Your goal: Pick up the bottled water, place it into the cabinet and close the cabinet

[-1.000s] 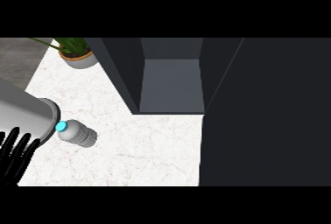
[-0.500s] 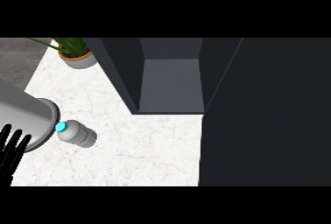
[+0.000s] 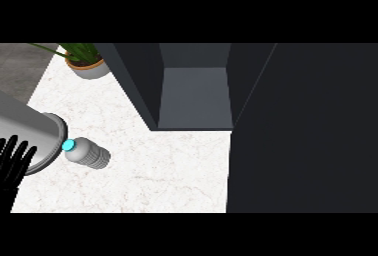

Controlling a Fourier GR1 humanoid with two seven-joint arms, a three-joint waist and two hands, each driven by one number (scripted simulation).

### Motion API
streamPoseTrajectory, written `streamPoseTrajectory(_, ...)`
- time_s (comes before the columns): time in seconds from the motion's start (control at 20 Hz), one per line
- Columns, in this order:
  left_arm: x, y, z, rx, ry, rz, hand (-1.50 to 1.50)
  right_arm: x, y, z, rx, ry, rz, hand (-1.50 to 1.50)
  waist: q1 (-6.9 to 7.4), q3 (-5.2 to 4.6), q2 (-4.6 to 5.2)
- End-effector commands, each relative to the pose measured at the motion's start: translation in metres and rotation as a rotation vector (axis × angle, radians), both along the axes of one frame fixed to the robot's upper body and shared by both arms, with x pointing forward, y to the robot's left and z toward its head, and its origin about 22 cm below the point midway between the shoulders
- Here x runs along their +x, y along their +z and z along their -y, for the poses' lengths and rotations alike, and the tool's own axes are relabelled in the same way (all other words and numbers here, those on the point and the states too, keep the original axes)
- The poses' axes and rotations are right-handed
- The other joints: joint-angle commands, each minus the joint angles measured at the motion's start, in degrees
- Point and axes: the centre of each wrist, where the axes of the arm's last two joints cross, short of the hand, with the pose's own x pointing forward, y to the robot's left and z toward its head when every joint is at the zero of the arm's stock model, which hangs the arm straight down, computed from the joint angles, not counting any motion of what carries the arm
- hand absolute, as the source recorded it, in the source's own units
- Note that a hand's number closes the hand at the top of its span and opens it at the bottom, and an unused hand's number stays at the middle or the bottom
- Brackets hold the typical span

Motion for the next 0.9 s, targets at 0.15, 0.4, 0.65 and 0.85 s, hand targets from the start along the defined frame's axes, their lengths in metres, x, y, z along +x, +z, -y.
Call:
streamPoseTrajectory(0.15,0.025,-0.029,-0.012,0.035,-0.011,-0.051,-1.5,-0.001,-0.008,-0.019,0.017,0.007,0.002,-1.5,-0.12,-0.01,0.02)
streamPoseTrajectory(0.4,0.036,-0.063,-0.015,0.019,-0.017,-0.094,-1.5,-0.003,-0.006,-0.017,0.017,0.003,0.009,-1.5,-0.22,-0.04,0.08)
streamPoseTrajectory(0.65,0.06,-0.079,-0.023,-0.013,0.003,-0.16,-1.5,-0.009,0.004,-0.009,0.01,0.037,0.023,-1.5,-0.45,-0.05,0.1)
streamPoseTrajectory(0.85,0.053,-0.093,-0.037,-0.041,0.029,-0.186,-1.5,-0.012,-0.003,-0.004,0.029,0.017,0.009,-1.5,-0.35,-0.04,0.11)
